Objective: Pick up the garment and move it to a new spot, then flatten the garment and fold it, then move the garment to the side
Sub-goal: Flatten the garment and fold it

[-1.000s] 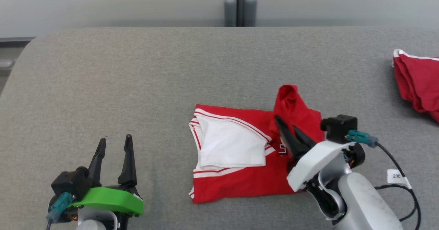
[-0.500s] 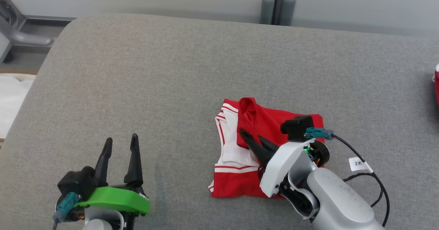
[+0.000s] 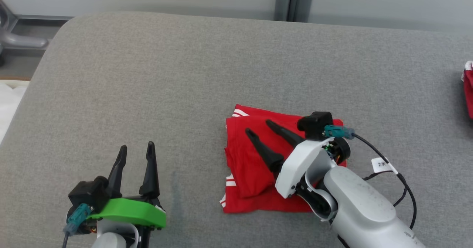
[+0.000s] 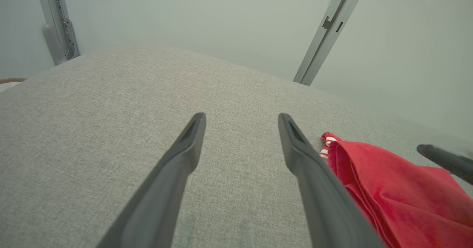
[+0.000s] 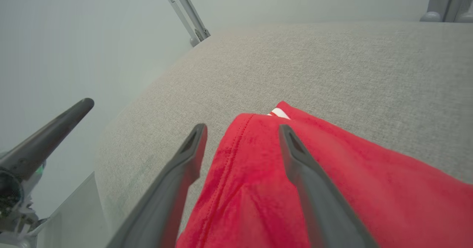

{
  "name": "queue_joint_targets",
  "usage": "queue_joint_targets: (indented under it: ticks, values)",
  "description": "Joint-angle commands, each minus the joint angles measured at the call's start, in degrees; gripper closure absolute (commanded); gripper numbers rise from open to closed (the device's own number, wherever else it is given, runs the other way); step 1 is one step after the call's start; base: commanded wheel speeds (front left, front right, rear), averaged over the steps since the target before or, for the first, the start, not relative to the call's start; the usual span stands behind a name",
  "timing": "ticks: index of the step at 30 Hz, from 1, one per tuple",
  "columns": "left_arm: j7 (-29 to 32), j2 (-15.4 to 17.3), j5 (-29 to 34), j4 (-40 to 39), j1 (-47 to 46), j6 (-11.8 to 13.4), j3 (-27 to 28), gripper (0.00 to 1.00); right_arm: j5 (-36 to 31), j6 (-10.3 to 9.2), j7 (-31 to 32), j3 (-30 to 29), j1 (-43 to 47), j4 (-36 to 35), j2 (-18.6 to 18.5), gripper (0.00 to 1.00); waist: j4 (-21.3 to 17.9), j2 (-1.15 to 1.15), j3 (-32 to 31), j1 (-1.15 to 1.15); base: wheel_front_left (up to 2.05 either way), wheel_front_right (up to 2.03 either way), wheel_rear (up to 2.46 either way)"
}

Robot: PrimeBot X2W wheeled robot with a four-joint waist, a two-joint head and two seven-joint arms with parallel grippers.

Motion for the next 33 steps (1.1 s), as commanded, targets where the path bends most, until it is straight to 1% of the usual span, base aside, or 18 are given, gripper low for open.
queue_joint_targets:
  ticks: [1, 4, 8, 12, 17, 18, 19, 20, 21, 22, 24, 26, 33]
  values:
    - [-0.15, -0.31, 0.87, -0.06, -1.24, -0.46, 0.11, 0.00, -1.13, -0.07, -1.13, -0.86, -0.78, -0.04, -0.28, 0.00, -0.63, 0.00, -0.06, 0.00, 0.00, 0.00, 0.00]
    - [-0.15, -0.73, 1.48, -0.26, -1.64, -0.83, -0.12, 0.00, -4.48, -0.07, -3.15, -3.82, -1.52, 0.00, -0.28, 0.00, -1.45, 0.00, -0.15, 0.00, 0.00, 0.00, 0.00]
    - [-0.15, -1.14, 2.05, -0.19, -2.24, -1.30, -0.45, 0.00, -11.54, -0.07, -5.23, -8.85, -1.72, -0.88, -0.25, 0.00, -2.70, 0.00, -0.17, 0.00, 0.00, 0.00, 0.00]
    - [-0.15, -1.60, 2.46, 0.02, -2.71, -1.54, -0.53, 0.00, -17.90, -0.07, -5.19, -13.75, -0.24, -2.95, -0.25, 0.00, -3.86, 0.00, -0.05, 0.00, 0.00, 0.00, 0.00]
    - [-0.15, -2.02, 2.95, 0.22, -2.83, -1.77, -0.27, 0.00, -22.90, -0.07, -4.58, -16.28, 2.37, -6.49, -0.24, 0.00, -4.49, 0.00, 0.01, 0.00, 0.00, 0.00, 0.00]
    - [-0.15, -2.08, 2.93, 0.28, -2.86, -1.83, -0.17, 0.00, -23.43, -0.07, -4.49, -16.26, 3.17, -7.25, -0.24, 0.25, -4.56, 0.00, 0.01, 0.00, 0.00, 0.00, 0.00]
    - [-0.15, -2.14, 2.96, 0.31, -2.90, -1.87, -0.12, 0.00, -24.12, -0.07, -4.33, -16.01, 3.87, -7.72, -0.25, 0.56, -4.59, 0.00, 0.00, 0.00, 0.00, 0.00, 0.00]
    - [-0.15, -2.21, 3.03, 0.37, -2.92, -1.96, -0.08, 0.00, -24.88, -0.07, -4.20, -15.53, 4.73, -8.14, -0.23, 0.70, -4.59, 0.00, -0.02, 0.00, 0.00, 0.00, 0.00]
    - [-0.15, -2.25, 3.07, 0.43, -2.93, -2.02, -0.08, 0.00, -25.50, -0.07, -4.07, -15.16, 5.44, -8.34, -0.24, 0.93, -4.56, 0.00, -0.03, 0.00, 0.00, 0.00, 0.00]
    - [-0.15, -2.29, 3.09, 0.52, -2.96, -2.15, -0.07, 0.00, -26.46, -0.07, -3.73, -14.60, 6.30, -8.31, -0.25, 1.00, -4.49, 0.00, -0.04, 0.00, 0.00, 0.00, 0.00]
    - [-0.15, -2.36, 3.21, 0.58, -2.97, -2.28, -0.01, 0.00, -27.84, -0.07, -3.58, -13.29, 7.57, -7.87, -0.25, 1.00, -4.27, 0.00, -0.04, 0.00, 0.00, 0.00, 0.00]
    - [-0.15, -2.42, 3.30, 0.61, -2.92, -2.30, 0.12, 0.00, -27.80, -0.07, -3.32, -11.66, 8.90, -7.26, -0.26, 1.00, -3.99, 0.00, -0.03, 0.00, 0.00, 0.00, 0.00]
    - [-0.15, -2.53, 3.72, 0.86, -2.32, -2.52, 0.58, 0.00, -29.31, -0.07, -3.90, -6.83, 9.82, -3.48, -0.28, 1.00, -3.18, 0.00, -0.12, 0.00, 0.00, 0.00, 0.00]
